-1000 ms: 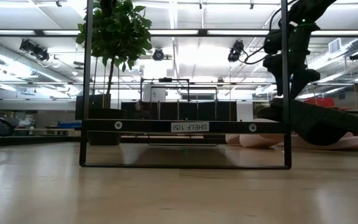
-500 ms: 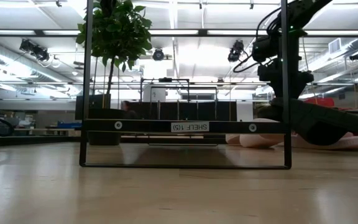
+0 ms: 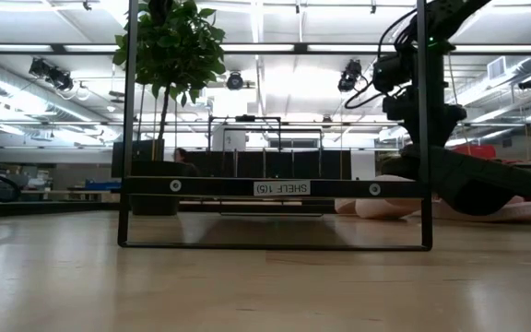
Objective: Pick and place slides into the shelf
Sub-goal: Put the black slipper on the shelf
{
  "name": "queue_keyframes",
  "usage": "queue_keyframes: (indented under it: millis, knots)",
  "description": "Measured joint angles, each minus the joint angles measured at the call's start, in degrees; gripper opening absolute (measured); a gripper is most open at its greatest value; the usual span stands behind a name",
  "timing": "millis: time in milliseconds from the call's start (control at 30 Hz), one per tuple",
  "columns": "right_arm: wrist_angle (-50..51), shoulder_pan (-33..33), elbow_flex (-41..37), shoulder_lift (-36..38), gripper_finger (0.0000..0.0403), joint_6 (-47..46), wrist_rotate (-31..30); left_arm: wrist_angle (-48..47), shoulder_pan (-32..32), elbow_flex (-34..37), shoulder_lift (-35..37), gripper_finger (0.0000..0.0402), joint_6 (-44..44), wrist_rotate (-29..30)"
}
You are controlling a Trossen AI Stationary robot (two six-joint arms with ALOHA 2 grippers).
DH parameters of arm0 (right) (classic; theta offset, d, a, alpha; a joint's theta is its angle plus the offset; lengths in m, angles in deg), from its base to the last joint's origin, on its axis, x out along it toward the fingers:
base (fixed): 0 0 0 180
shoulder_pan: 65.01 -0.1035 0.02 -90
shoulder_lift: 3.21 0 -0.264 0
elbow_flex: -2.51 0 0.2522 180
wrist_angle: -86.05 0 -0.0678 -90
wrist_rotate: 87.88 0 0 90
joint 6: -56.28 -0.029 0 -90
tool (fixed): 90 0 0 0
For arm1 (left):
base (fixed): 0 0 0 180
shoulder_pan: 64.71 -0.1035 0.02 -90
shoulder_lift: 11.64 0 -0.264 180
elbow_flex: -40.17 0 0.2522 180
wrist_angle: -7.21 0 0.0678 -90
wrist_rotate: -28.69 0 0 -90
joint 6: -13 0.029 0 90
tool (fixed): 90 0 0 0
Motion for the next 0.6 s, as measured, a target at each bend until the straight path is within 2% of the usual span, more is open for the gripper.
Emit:
queue_keyframes:
  millis: [600]
  knots:
    - [-0.56,-1.06,0.00,0.00,0.0260,-0.07,-3.37,-1.17,0.00,0.00,0.00,0.0030,-0.02,0.00]
